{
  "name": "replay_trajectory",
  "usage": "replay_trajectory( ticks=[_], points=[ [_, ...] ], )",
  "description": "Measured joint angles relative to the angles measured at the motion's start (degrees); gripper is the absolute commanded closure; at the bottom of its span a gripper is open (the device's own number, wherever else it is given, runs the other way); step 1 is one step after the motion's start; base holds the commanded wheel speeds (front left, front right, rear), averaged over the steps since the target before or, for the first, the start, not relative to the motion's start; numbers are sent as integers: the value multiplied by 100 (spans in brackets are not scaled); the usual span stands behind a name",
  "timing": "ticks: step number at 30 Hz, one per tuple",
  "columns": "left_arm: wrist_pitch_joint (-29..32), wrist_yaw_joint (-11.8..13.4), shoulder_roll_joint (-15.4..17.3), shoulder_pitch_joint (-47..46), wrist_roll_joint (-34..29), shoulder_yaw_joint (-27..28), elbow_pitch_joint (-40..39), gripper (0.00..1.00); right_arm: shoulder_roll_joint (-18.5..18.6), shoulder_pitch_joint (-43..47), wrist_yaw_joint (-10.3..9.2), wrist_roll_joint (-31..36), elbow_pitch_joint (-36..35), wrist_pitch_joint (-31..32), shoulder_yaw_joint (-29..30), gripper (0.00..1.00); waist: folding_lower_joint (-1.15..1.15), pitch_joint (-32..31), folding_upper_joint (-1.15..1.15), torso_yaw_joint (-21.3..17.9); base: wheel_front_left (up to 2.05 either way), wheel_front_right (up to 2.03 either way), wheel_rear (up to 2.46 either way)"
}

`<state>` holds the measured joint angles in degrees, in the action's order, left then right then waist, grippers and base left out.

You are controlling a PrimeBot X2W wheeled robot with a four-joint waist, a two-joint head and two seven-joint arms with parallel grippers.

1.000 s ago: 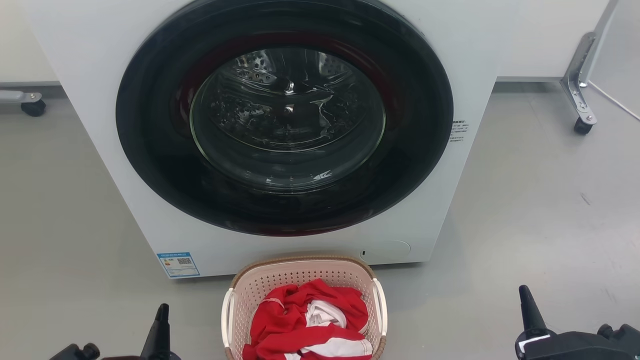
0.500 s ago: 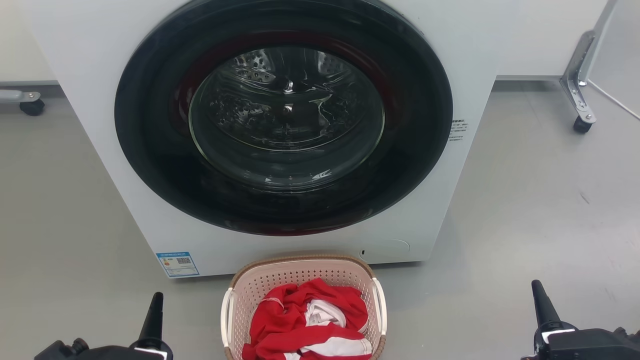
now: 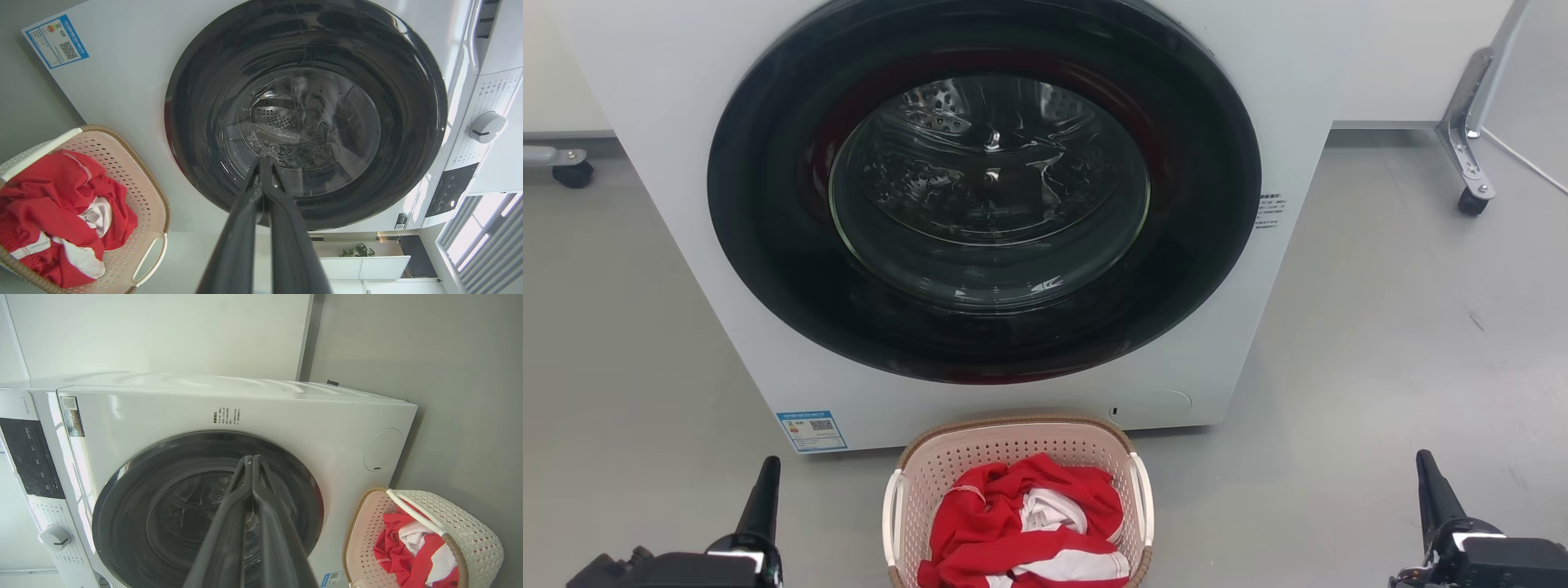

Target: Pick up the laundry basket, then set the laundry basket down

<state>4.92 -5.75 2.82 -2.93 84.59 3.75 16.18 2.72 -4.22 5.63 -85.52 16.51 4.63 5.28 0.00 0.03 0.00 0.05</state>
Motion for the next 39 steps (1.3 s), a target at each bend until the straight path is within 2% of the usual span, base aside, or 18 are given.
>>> replay_trajectory(
  ticks=[10, 39],
  points=[
    [159, -133, -33, -166, 701, 143, 70, 100, -16, -91, 126, -591, 54, 186, 230, 100, 0, 7, 0, -6, 0, 0, 0],
    [159, -133, -37, -166, 711, 145, 76, 100, -21, -104, 126, -591, 57, 186, 231, 100, 0, 7, 0, -5, 0, 0, 0]
  ],
)
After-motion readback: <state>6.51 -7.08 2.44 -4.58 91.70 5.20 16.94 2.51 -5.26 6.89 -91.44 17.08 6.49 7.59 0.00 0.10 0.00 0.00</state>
